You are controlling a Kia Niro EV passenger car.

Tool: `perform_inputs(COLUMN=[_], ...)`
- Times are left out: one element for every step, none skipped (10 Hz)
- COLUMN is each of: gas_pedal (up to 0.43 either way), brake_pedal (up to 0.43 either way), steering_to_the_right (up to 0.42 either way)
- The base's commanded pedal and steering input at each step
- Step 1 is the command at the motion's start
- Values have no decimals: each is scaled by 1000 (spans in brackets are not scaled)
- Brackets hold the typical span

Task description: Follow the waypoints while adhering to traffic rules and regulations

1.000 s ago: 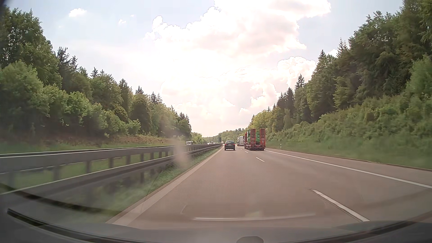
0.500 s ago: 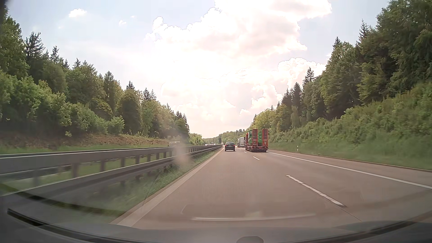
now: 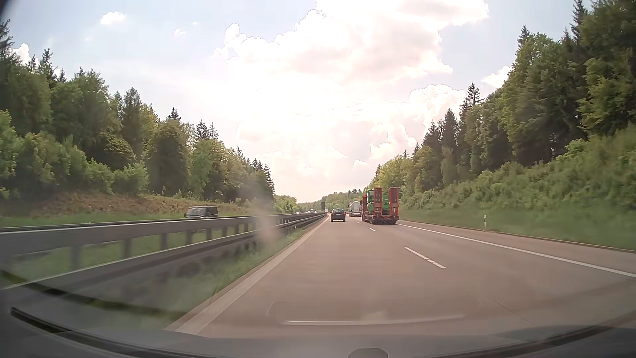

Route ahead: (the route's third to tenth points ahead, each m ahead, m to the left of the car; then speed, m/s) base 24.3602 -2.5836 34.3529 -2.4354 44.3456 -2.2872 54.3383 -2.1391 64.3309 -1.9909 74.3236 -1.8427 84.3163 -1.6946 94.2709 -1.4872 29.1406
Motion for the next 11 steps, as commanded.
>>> perform_inputs(gas_pedal=[598,598,598,598,598,598,598,598,598,598,598], brake_pedal=[0,0,0,0,0,0,0,0,0,0,0], steering_to_the_right=[-1,-1,-1,-1,-1,-1,-1,-1,-1,-1,-1])
